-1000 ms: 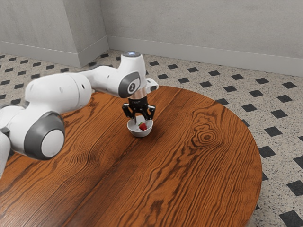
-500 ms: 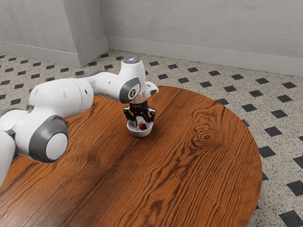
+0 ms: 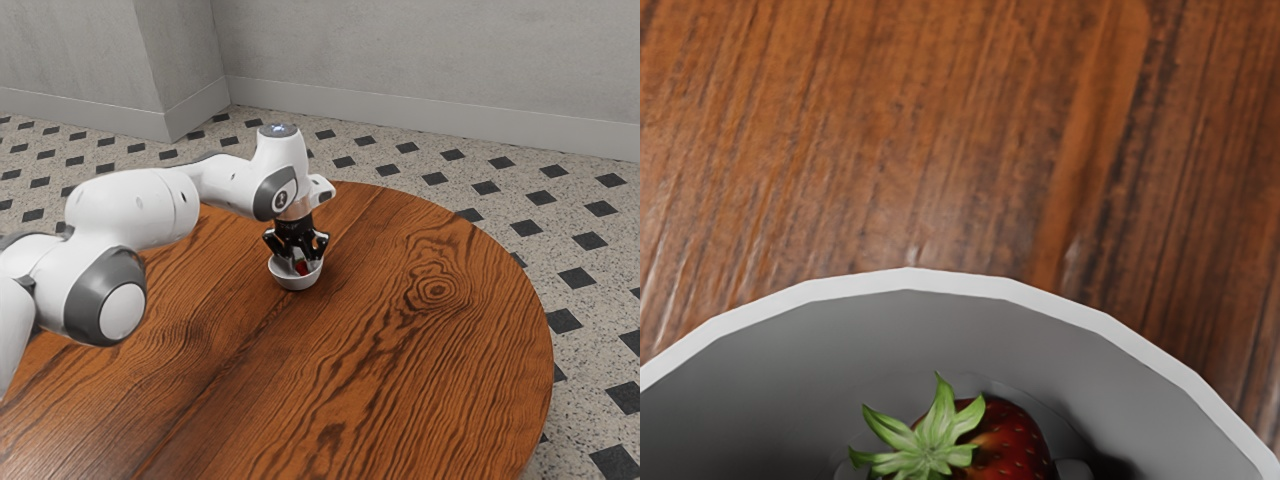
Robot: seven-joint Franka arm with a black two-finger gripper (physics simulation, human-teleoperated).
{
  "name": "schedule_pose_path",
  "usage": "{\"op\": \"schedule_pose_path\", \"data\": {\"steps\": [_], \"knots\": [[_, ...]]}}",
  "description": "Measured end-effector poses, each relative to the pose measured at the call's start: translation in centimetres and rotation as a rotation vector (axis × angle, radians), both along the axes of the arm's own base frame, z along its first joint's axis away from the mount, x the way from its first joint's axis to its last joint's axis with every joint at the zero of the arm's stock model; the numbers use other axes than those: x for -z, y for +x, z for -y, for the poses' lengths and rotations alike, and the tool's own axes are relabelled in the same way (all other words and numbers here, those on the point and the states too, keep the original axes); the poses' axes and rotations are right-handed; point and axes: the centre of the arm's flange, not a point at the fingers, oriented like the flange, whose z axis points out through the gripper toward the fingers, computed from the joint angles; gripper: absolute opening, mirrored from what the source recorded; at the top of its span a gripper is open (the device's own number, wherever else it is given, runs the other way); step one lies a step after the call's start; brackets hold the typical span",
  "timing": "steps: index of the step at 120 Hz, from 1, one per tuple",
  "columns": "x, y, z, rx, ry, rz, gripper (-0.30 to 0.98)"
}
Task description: Take strawberry from the bowl
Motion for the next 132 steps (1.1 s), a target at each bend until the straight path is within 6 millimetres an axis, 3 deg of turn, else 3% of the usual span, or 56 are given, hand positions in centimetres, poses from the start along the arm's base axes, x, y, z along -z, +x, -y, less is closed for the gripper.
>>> {"op": "schedule_pose_path", "data": {"steps": [29, 53, 69, 101, 111, 125, 132], "knots": [[-0.7, -0.1, 0.0, 0.000, 0.001, 0.001, 0.12], [-4.2, -0.4, 0.6, 0.005, 0.001, 0.022, 0.08], [-5.4, -0.4, 4.0, 0.046, -0.012, 0.035, 0.07], [-5.5, -1.3, 14.3, 0.164, -0.084, 0.062, 0.05], [-4.5, -1.6, 16.6, 0.189, -0.096, 0.064, 0.04], [-1.1, -2.1, 19.0, 0.210, -0.121, 0.045, 0.04], [-0.5, -2.2, 19.5, 0.214, -0.130, 0.047, 0.14]]}}
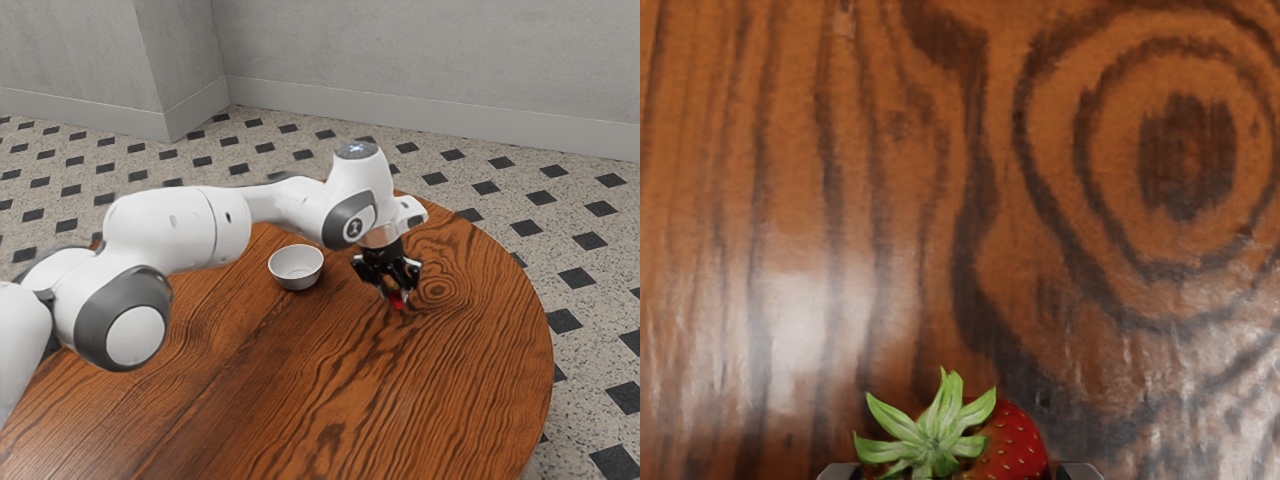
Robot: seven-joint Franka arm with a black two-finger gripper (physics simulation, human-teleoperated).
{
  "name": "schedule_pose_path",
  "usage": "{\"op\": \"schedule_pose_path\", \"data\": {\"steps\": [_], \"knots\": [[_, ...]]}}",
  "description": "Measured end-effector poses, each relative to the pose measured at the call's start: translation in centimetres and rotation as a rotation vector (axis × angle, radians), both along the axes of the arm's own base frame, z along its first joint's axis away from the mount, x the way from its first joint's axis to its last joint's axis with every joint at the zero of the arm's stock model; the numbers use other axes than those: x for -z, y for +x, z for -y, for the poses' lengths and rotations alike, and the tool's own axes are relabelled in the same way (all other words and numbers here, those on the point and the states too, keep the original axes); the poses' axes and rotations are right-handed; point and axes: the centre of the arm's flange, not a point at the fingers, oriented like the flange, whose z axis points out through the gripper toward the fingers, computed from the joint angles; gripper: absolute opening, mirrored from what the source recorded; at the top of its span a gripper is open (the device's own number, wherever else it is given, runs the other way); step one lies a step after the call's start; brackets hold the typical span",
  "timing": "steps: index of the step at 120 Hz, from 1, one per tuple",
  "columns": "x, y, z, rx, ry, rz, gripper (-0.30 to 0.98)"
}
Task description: Take strawberry from the bowl
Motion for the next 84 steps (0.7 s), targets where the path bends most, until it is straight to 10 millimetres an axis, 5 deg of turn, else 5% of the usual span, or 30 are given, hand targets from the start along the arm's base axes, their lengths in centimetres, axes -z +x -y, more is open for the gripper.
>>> {"op": "schedule_pose_path", "data": {"steps": [19, 39, 67, 84], "knots": [[-2.7, 0.0, 0.2, 0.012, 0.002, 0.036, 0.42], [-11.6, -1.6, -1.1, 0.027, 0.065, 0.040, 0.57], [-27.8, -8.4, -5.1, 0.005, 0.161, 0.022, 0.65], [-30.3, -9.7, -6.1, -0.005, 0.183, -0.002, 0.67]]}}
